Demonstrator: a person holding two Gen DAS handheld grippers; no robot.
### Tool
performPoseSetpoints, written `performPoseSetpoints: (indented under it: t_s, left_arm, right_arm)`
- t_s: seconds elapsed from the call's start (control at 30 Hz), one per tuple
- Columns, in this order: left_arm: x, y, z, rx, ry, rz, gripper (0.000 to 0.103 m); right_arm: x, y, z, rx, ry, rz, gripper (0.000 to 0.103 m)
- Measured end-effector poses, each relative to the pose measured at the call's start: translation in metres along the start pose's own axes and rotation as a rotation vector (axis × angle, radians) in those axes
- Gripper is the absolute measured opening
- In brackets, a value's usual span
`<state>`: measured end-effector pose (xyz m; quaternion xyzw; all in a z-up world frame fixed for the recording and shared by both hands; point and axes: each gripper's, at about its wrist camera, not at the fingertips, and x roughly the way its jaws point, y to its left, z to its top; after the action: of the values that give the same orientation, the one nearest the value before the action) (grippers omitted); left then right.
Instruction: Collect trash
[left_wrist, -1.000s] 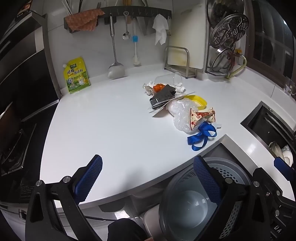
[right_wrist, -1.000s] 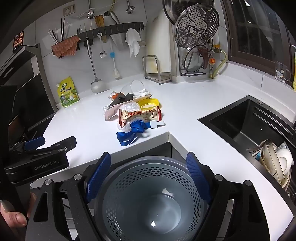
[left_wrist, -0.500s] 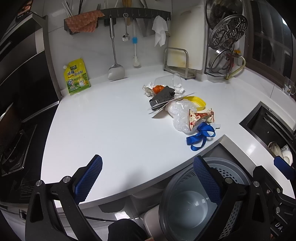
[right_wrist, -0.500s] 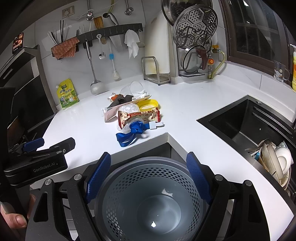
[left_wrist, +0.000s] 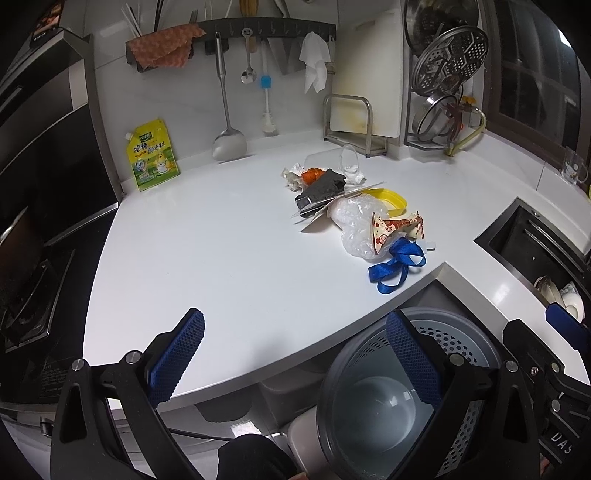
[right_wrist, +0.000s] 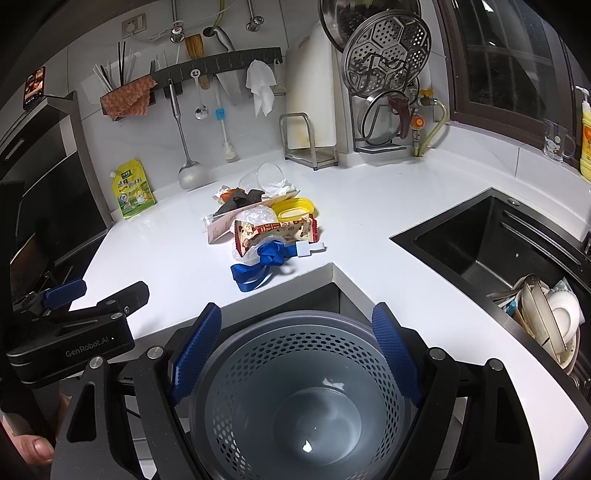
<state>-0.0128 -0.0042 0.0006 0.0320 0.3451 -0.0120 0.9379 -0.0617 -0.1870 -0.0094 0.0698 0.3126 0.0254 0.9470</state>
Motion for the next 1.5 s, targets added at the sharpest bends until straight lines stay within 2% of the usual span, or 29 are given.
performPoseSetpoints:
  t_s: [0.57,0.93,1.5]
  left_arm:
    - [-0.004,0.009,-0.01,-0.012,-0.016,0.003,0.097]
    - [-0.003,0.017,-0.015,-0.014,0.0,0.004,0.097]
    - [0.001,0.019,-0.017,-0.019,0.014,0.004,0.097]
  right_arm:
    - [-0.001,0.011,-0.005,-0.014,0.009,-0.038,0.08]
    - [0.003,0.018,-0.007,-0.031,0.03,-0.087,0.08]
    - [0.005,0.022,-0.007,-0.044,0.04,-0.108,0.08]
